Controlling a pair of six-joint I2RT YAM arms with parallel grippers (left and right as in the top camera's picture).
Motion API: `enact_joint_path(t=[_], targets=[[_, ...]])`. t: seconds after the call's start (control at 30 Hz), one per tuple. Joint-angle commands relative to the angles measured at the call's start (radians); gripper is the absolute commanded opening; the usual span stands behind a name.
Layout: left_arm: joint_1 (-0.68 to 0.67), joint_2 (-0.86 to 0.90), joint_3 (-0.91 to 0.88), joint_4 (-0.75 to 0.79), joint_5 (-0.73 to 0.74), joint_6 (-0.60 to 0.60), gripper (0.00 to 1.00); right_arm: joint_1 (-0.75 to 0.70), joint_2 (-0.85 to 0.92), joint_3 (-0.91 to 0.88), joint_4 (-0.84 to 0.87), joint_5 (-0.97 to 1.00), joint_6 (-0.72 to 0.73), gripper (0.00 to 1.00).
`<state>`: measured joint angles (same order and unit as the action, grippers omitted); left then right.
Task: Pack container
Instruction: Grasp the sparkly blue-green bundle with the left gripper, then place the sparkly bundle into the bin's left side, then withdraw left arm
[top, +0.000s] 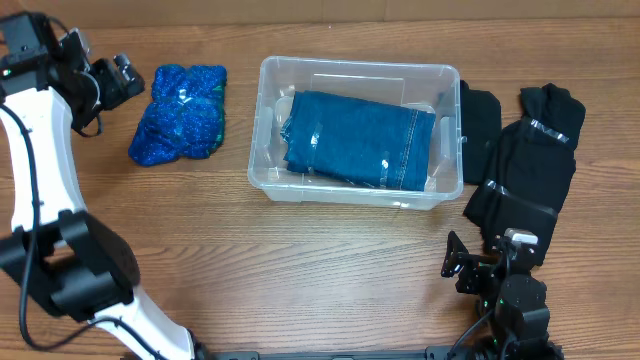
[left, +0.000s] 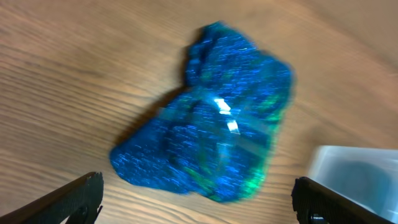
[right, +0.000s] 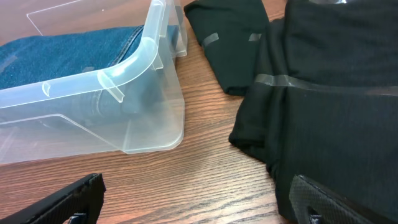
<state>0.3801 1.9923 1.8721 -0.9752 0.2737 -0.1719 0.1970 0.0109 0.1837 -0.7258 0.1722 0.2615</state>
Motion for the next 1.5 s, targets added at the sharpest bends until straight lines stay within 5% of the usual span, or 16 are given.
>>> enact_joint_path(t=[0.0,0.23,0.3,0.33,0.4,0.5,0.63,0.73,1.1,1.23,1.47], targets=[[0.06,0.198,0.01,0.059,0.255,0.111,1.0,-0.002,-0.008,-0.018,0.002,0.005,0.0,1.0],[0.023,0.382,0.01,0.192,0.375,0.173,0.99,-0.002,-0.008,-0.018,0.002,0.005,0.0,1.0],[-0.013,0.386,0.01,0.182,0.316,0.169,0.71,-0.002,-0.008,-0.018,0.002,0.005,0.0,1.0],[-0.023,0.386,0.01,0.173,0.295,0.164,0.46,-0.002,-0.008,-0.018,0.002,0.005,0.0,1.0],[-0.034,0.384,0.01,0.145,0.296,0.164,0.14,-0.002,-0.008,-0.018,0.002,0.005,0.0,1.0],[-0.028,0.347,0.057,0.034,0.3,0.158,0.04,-0.002,-0.008,-0.018,0.002,0.005,0.0,1.0],[-0.035,0.18,0.264,-0.221,0.513,0.16,0.04,-0.002,-0.008,-0.018,0.002,0.005,0.0,1.0],[-0.141,-0.024,0.294,-0.258,0.606,0.068,0.04,-0.002,-0.008,-0.018,0.002,0.005,0.0,1.0],[-0.75,-0.094,0.207,0.002,0.064,-0.481,0.04,-0.002,-0.008,-0.018,0.002,0.005,0.0,1.0],[-0.899,-0.06,0.084,0.167,-0.017,-0.591,0.04,-0.002,-0.008,-0.018,0.002,0.005,0.0,1.0],[-0.963,0.042,0.045,0.165,-0.067,-0.674,0.04,-0.002,-0.008,-0.018,0.002,0.005,0.0,1.0]])
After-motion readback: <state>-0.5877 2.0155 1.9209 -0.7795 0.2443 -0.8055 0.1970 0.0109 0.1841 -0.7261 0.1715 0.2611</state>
